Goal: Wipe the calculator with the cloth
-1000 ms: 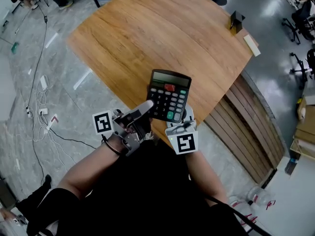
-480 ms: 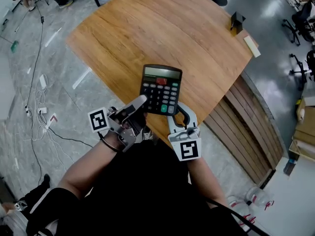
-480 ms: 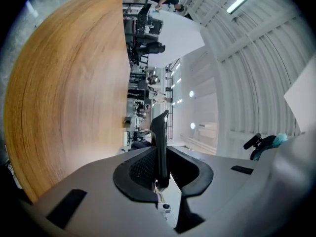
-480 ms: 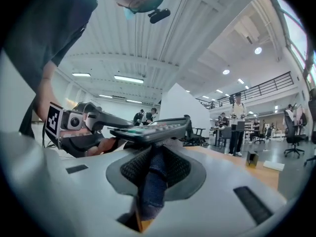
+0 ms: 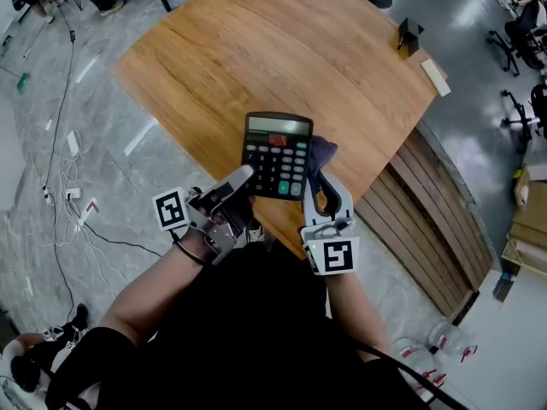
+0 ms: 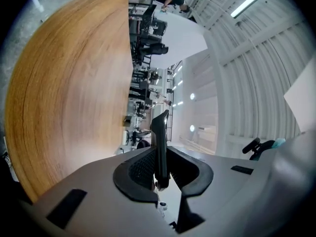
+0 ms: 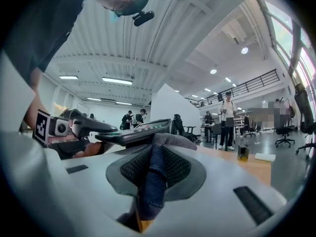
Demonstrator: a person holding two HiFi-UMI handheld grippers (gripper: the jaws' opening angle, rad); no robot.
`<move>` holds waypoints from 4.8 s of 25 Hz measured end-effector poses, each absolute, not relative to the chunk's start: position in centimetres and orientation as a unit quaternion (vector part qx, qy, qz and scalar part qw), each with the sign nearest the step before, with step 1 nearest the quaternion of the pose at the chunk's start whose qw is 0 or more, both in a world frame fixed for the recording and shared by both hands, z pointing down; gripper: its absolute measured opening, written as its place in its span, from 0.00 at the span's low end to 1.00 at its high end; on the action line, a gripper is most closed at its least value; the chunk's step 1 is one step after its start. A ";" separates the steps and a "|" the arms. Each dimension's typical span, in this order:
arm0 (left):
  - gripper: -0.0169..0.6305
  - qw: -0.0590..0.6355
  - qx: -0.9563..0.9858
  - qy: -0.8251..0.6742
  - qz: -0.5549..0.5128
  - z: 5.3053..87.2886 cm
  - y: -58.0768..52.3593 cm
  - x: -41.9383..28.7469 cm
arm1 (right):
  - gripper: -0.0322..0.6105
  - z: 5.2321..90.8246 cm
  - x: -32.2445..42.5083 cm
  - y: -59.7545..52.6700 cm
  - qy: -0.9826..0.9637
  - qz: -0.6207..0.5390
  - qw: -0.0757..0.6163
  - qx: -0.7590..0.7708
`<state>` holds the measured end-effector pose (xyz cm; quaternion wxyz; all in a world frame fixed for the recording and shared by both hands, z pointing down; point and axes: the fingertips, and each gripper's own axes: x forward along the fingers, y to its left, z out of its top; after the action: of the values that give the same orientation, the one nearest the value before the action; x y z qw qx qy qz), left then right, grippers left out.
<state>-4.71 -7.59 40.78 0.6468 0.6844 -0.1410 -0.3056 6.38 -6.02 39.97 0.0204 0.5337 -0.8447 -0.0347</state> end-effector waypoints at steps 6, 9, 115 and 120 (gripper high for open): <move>0.14 0.640 0.695 -0.135 -0.298 40.3 -7.8 -4.6 | 0.16 40.8 -0.5 -2.4 -0.892 -0.025 0.025 0.451; 0.14 0.640 0.693 -0.140 -0.301 40.6 -7.8 -4.7 | 0.16 41.6 -1.3 -0.9 -0.899 -0.008 0.038 0.435; 0.04 0.071 0.878 -0.472 0.005 34.8 -5.5 2.2 | 0.07 33.9 8.0 -2.9 -0.863 -0.017 0.059 0.502; 0.04 0.062 0.886 -0.459 0.007 34.7 -5.4 3.0 | 0.07 34.1 8.7 -2.9 -0.857 -0.010 0.059 0.512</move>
<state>3.01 -5.39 34.67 0.0623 0.8860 -0.4595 0.0065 8.71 -2.90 34.08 0.0589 0.5116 -0.8571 -0.0105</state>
